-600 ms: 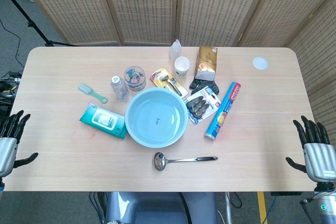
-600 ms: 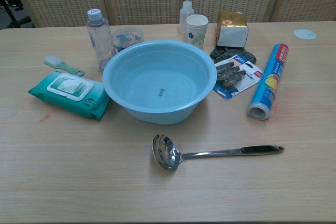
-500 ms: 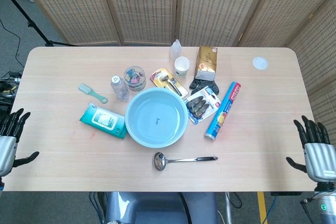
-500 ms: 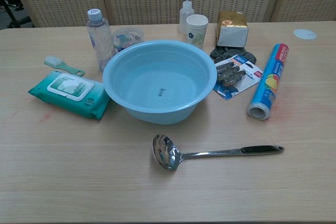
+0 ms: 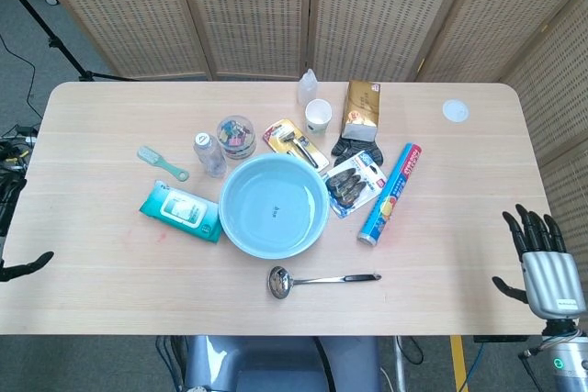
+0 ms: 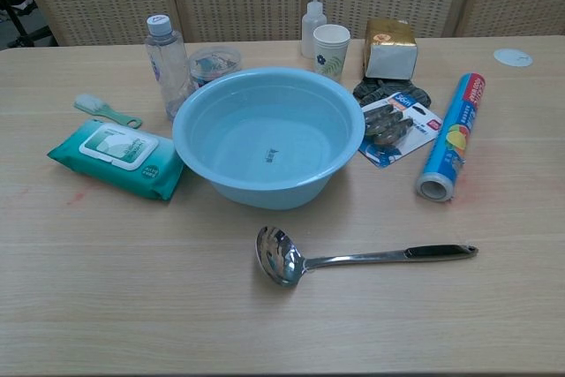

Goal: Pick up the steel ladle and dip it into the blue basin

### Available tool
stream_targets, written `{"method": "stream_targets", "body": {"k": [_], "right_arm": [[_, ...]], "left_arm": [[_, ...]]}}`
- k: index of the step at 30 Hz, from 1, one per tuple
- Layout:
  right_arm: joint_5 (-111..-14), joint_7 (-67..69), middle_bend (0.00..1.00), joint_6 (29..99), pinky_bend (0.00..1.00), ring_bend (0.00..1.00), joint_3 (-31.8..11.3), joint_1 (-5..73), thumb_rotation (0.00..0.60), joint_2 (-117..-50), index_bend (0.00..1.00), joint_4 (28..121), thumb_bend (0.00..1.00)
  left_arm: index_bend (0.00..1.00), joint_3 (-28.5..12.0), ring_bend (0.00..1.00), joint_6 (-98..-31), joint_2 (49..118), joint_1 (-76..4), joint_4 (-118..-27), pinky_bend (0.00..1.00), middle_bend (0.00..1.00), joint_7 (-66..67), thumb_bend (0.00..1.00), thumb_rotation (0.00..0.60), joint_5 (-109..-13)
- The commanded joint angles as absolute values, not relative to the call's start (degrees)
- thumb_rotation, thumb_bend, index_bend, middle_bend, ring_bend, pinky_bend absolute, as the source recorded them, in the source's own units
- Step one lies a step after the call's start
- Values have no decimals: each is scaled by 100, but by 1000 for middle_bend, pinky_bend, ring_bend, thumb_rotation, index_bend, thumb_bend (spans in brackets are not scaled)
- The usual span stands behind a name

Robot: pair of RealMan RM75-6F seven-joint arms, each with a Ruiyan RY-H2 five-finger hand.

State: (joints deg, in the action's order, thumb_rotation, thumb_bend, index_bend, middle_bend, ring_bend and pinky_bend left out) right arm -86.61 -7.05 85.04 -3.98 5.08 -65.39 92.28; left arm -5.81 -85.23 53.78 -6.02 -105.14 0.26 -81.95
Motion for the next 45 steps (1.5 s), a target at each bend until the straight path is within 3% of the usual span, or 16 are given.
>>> {"method": "stream_targets", "body": {"k": [1, 2, 4, 8, 11, 13, 23, 30, 45], "right_arm": [[-9011, -516, 616, 8509, 688, 604, -302, 608, 600, -6744, 0, 9093, 0], [-9145, -386, 717, 8493, 864, 712, -250, 645, 600, -6820, 0, 8997, 0], [-9315, -165, 844, 8390, 985, 843, -139, 711, 600, -6926, 0, 8880, 0], [-9562, 149, 967, 8034, 1000, 957, 83, 891, 600, -7076, 6, 8797, 61], [-9659, 343, 990, 7789, 1000, 974, 169, 1039, 600, -7119, 104, 8865, 214], [-9740, 316, 997, 7666, 1000, 981, 203, 1130, 600, -7163, 164, 8876, 259], [-9383, -505, 1000, 6469, 1000, 985, 163, 1699, 600, -7644, 258, 9221, 308], [-8966, -1036, 1000, 5998, 1000, 992, 87, 1907, 600, -8121, 297, 8962, 345], [-8719, -1530, 1000, 5963, 1000, 993, 77, 2060, 600, -8792, 355, 8268, 377]], "left_arm": [[0, -570, 0, -8501, 5386, -613, -10503, 0, 0, 34, 0, 600, -8214], [0, -568, 0, -8498, 5393, -615, -10503, 0, 0, 48, 0, 600, -8213], [0, -561, 0, -8487, 5405, -620, -10497, 0, 0, 94, 0, 600, -8207], [0, -552, 0, -8430, 5426, -645, -10502, 0, 0, 205, 0, 600, -8166], [0, -551, 0, -8384, 5448, -666, -10507, 0, 0, 252, 0, 600, -8129], [0, -547, 0, -8363, 5460, -676, -10502, 0, 0, 279, 0, 600, -8115], [0, -536, 0, -8335, 5457, -685, -10496, 0, 0, 189, 0, 600, -8118], [0, -539, 0, -8306, 5451, -700, -10487, 0, 0, 141, 0, 600, -8104], [0, -570, 0, -8161, 5359, -756, -10463, 0, 0, -64, 0, 600, -7981]]}}
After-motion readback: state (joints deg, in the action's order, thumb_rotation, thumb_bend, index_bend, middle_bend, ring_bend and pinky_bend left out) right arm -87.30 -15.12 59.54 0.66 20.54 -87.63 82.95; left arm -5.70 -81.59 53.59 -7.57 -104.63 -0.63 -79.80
